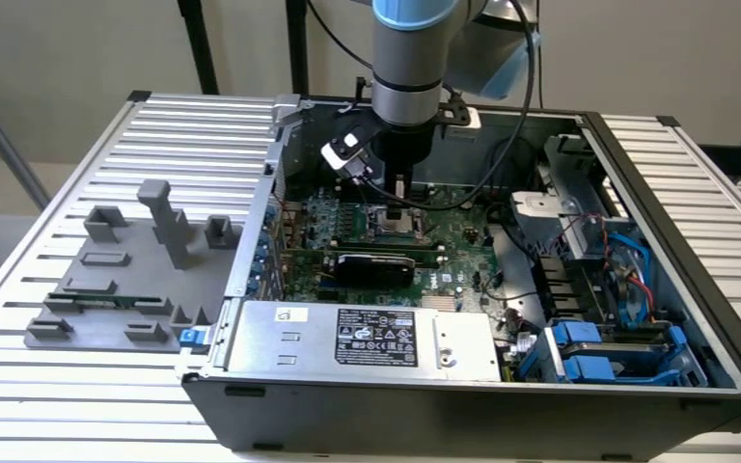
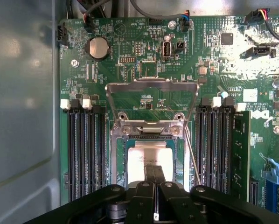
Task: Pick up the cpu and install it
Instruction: 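Close the cpu cover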
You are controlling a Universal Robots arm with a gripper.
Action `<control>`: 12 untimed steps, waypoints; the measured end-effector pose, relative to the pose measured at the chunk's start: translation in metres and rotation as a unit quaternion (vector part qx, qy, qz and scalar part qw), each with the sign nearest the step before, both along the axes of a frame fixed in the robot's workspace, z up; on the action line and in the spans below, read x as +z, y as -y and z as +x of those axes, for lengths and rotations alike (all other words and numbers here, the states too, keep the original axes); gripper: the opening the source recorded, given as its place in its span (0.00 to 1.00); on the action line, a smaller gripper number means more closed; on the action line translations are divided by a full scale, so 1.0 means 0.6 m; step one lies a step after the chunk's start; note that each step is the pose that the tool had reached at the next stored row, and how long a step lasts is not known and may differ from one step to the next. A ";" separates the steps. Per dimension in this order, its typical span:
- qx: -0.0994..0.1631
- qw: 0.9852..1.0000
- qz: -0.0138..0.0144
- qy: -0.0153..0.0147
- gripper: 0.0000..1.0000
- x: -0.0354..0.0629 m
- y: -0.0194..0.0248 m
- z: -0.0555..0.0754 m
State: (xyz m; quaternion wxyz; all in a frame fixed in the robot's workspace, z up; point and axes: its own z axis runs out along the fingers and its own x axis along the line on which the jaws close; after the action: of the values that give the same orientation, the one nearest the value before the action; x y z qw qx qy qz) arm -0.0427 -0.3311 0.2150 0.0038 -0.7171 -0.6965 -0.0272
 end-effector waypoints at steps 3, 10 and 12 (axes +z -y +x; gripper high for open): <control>0.000 1.000 0.001 0.000 0.11 0.001 0.0014 0.019; 0.000 1.000 0.002 -0.002 0.11 0.048 0.0047 0.065; 0.000 1.000 0.002 -0.002 0.11 0.063 0.0060 0.076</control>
State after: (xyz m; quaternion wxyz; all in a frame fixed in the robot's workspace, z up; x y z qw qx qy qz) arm 0.0030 -0.3346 0.2528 0.0068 -0.7168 -0.6967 -0.0273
